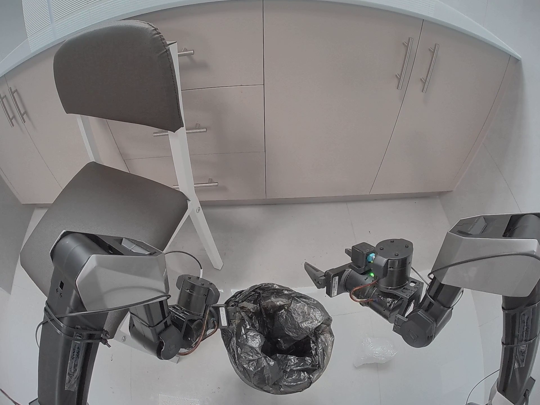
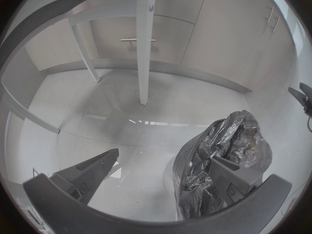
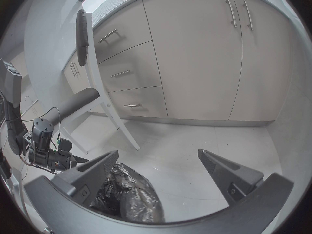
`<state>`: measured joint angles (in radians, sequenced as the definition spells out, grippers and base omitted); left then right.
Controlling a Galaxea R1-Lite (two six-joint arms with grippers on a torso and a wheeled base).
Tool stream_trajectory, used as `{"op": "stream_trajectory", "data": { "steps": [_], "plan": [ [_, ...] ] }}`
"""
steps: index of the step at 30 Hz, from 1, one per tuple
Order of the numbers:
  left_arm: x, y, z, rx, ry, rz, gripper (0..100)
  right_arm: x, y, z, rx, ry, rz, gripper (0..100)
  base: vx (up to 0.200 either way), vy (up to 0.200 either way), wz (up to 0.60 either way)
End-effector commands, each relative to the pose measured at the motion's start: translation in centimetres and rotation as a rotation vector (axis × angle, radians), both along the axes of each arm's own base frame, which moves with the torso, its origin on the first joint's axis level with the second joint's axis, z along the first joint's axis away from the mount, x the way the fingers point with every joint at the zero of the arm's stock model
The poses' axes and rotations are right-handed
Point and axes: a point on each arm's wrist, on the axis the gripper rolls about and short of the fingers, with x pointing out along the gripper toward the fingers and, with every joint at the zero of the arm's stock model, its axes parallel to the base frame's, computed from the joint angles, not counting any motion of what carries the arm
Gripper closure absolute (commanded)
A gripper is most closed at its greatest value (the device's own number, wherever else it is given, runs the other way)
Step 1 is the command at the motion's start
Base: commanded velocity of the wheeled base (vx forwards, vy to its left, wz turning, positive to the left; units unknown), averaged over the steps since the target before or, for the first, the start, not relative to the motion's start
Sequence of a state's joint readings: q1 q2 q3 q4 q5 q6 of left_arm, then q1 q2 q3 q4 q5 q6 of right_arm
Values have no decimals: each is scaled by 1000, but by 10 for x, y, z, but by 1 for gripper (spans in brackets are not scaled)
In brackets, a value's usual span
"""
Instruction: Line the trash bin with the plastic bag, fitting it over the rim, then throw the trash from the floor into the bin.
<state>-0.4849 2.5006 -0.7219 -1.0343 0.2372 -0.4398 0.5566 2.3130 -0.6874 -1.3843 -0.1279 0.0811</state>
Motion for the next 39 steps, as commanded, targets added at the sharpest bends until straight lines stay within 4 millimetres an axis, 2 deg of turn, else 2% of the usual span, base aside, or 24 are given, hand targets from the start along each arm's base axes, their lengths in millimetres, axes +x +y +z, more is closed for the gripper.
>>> {"op": "stream_trajectory", "data": {
  "steps": [1,8,20,25,27,28,29,30,33,35,39],
  "plan": [
    [6,4,0,5,10,18,0,5,-9,7,13,-16,-18,0,0,0,0],
    [8,3,2,55,109,23,0,5,-7,1,4,-3,-11,0,0,0,0],
    [4,3,3,126,170,-22,0,5,-5,-7,-8,13,-8,0,0,0,0],
    [3,3,13,85,150,-5,0,5,-5,-7,-10,14,-6,0,0,0,0],
    [-2,-6,30,-10,128,14,0,5,-5,-11,-16,24,-6,0,0,0,0],
    [-2,-6,30,-10,128,14,0,5,-5,-11,-16,24,-6,0,0,0,0],
    [-12,-9,47,-108,130,-26,0,5,-5,-16,-23,35,-6,0,0,0,0],
    [-17,-8,55,-160,133,-55,0,4,-4,-19,-27,41,-5,0,0,0,0],
    [-32,-5,72,-328,176,-147,0,0,1,-30,-45,70,12,0,0,0,0],
    [-40,-3,71,-410,231,-199,0,-3,6,-40,-58,92,29,0,0,0,0],
    [-45,-2,64,-431,208,-252,0,-2,21,-49,-72,102,56,0,0,0,0]
  ]
}}
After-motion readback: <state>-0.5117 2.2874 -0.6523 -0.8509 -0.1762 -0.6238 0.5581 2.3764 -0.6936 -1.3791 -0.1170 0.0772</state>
